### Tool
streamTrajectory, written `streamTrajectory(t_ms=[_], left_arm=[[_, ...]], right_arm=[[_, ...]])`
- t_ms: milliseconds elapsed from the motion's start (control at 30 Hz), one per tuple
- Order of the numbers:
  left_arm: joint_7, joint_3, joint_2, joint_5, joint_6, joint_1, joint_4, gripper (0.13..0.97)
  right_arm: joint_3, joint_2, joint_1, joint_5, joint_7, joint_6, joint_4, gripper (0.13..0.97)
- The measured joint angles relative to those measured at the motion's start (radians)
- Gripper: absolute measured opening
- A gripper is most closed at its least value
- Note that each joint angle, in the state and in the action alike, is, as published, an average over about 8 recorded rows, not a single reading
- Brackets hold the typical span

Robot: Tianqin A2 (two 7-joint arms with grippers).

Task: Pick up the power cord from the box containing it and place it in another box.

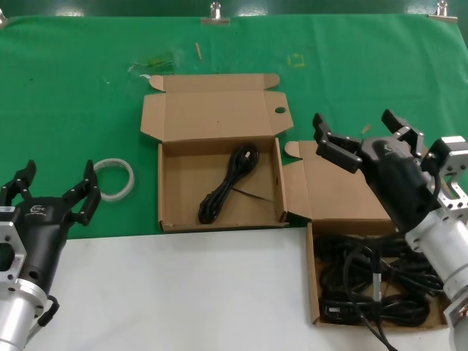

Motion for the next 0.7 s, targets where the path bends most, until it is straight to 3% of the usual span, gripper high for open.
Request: streamTrajectory(t_ms=[233, 367, 700], left_arm=[[0.0, 0.0, 0.0, 0.0, 0.0, 0.0, 0.0, 0.674], [0.0, 0.0, 0.0, 0.0, 0.0, 0.0, 0.0, 0.674], [0.001, 0.0, 0.0, 0.0, 0.0, 0.0, 0.0, 0.85]], right_arm=[[0.031, -0.012, -0.032, -0.054, -0.003, 0.013, 0.011, 0.951], [0.049, -0.019, -0.05, -0.084, -0.005, 0.02, 0.018, 0.961], [0.093, -0.036, -0.096, -0.161, -0.01, 0.039, 0.034, 0.965]])
